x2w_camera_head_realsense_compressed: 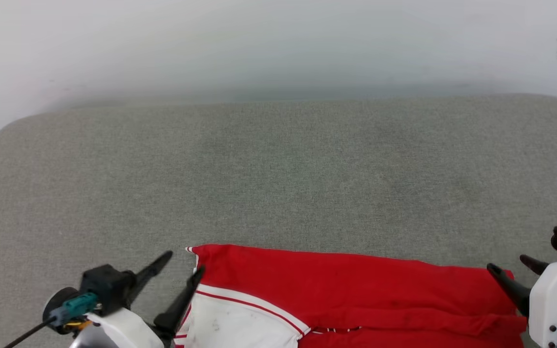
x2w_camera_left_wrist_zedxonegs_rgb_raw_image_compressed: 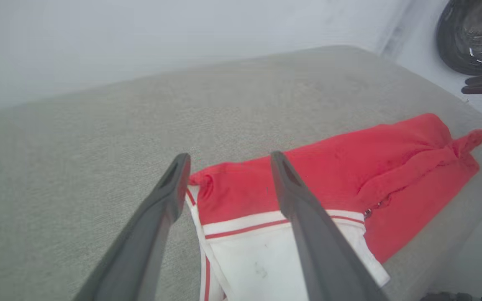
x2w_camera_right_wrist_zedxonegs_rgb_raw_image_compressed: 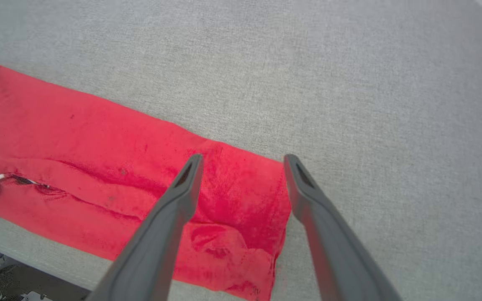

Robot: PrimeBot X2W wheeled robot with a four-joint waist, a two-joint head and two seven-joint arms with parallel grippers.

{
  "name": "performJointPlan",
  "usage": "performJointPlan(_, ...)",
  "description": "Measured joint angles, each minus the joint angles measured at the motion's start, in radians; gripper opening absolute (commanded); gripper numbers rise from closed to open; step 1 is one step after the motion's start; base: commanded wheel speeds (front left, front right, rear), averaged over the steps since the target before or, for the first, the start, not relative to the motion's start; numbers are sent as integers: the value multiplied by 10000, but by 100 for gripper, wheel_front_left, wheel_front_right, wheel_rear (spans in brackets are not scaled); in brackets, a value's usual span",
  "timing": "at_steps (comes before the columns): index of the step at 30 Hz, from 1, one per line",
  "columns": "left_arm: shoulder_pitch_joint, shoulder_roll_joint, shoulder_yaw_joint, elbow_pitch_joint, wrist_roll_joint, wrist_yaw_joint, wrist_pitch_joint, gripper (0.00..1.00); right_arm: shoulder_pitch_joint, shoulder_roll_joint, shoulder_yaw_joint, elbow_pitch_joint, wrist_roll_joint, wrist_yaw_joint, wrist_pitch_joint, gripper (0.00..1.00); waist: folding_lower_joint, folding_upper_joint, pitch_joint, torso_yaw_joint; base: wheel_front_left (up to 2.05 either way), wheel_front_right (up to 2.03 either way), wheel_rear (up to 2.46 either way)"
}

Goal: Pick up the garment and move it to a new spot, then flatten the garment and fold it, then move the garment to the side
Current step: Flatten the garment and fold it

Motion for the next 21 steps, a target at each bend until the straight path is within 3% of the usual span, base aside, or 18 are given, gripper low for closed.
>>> performJointPlan(5,690,-297,1423,-293,48,838,-418,100,89,750,-930,-510,0,0,265,100,0,0,-106,-5,0,0,0)
performJointPlan(8,1222,-984,3068,-635,895,1312,-422,100,326,1181,-1498,-602,-230,0,487,100,0,0,-51,40,0,0,0)
performJointPlan(11,2135,-1973,4627,-1104,1758,1342,-433,100,610,1662,-2094,-612,-370,0,548,100,0,0,26,88,0,0,0)
performJointPlan(15,3196,-3016,6420,-1463,3028,986,-435,100,846,2339,-2800,-345,-663,0,573,100,0,0,156,126,0,0,0)
performJointPlan(19,3710,-3616,7457,-1565,4740,136,-447,100,1050,2955,-3486,163,-1058,0,506,100,0,0,329,194,0,0,0)
performJointPlan(21,3793,-4192,7758,-1595,5127,-290,-447,100,1051,3241,-3776,445,-1210,-2,414,100,0,0,421,241,0,0,0)
